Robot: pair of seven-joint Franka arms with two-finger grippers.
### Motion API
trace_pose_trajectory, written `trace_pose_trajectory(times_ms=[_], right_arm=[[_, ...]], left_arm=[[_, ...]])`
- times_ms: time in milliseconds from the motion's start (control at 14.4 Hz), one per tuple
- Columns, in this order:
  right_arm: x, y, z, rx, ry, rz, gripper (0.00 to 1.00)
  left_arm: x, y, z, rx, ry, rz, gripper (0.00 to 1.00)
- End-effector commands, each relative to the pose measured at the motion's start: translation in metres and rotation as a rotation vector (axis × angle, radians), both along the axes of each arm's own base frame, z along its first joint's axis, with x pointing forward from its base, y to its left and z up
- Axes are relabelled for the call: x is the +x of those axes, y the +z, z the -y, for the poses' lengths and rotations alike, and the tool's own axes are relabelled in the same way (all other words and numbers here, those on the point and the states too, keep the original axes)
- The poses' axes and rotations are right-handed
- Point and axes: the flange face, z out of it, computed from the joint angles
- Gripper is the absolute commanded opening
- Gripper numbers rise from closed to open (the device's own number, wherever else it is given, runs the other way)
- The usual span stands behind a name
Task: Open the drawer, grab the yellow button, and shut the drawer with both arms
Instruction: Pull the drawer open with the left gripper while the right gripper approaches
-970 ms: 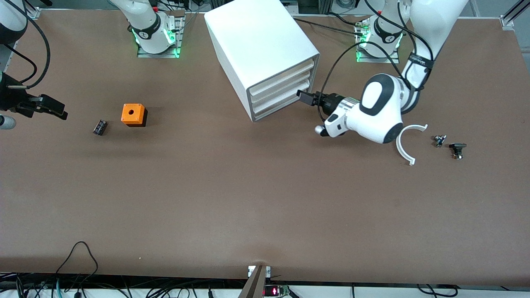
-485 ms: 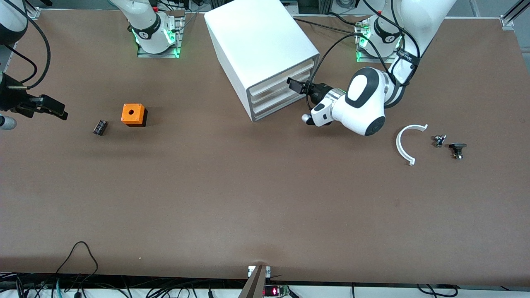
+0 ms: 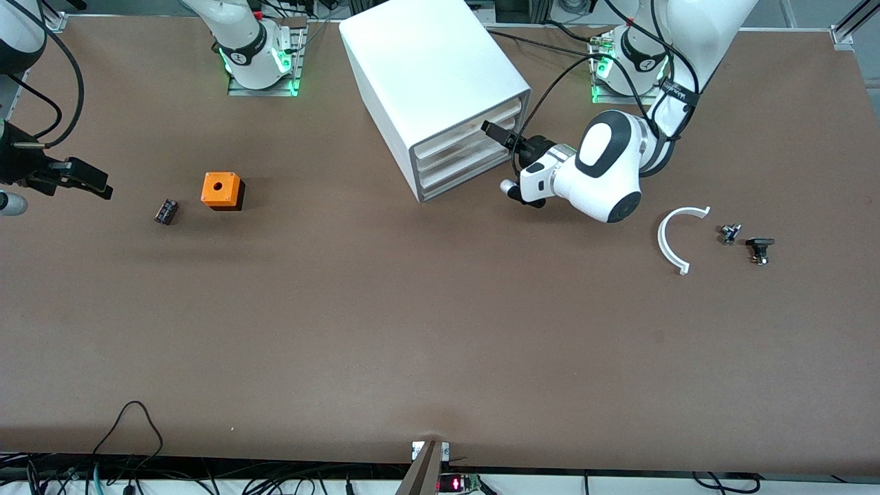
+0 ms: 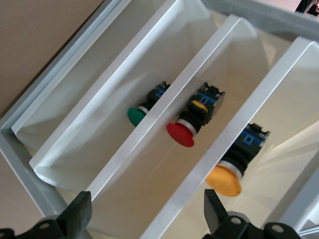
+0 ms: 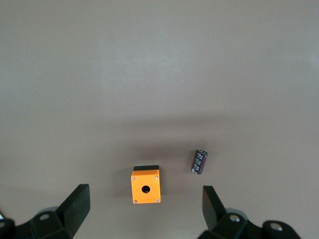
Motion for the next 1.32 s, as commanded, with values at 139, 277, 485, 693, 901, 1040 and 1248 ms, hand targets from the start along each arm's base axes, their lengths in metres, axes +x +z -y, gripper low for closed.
trace_pose_trajectory(times_ms=[139, 277, 485, 693, 901, 1040, 1248], right_arm=[[0.003, 0.004, 0.003, 0.005, 0.008, 0.007, 1.0], [0.003, 0.004, 0.003, 0.003, 0.008, 0.007, 1.0], [0.003, 0.004, 0.004, 0.005, 0.008, 0.007, 1.0], [0.004, 0.004, -0.006, 0.014, 0.005, 0.009, 1.0], [0.012, -0.013, -0.022, 0.019, 0.03, -0.012, 1.0], [0.018, -0.021, -0.062, 0.031, 0.09, -0.008, 1.0], [0.025, -0.031, -0.13, 0.033, 0.203, 0.029, 1.0]], left_arm=[[-0.017, 0.007, 0.005, -0.043, -0.017, 0.017, 0.93], [-0.017, 0.007, 0.007, -0.059, -0.027, 0.032, 0.78], [-0.011, 0.003, 0.003, -0.083, -0.043, 0.108, 0.0], [0.001, 0.006, -0.006, -0.086, -0.021, 0.131, 0.0], [0.038, 0.024, -0.04, -0.051, 0.014, 0.215, 0.0], [0.066, 0.038, -0.07, -0.032, 0.074, 0.262, 0.0], [0.092, 0.052, -0.095, -0.026, 0.129, 0.31, 0.25]])
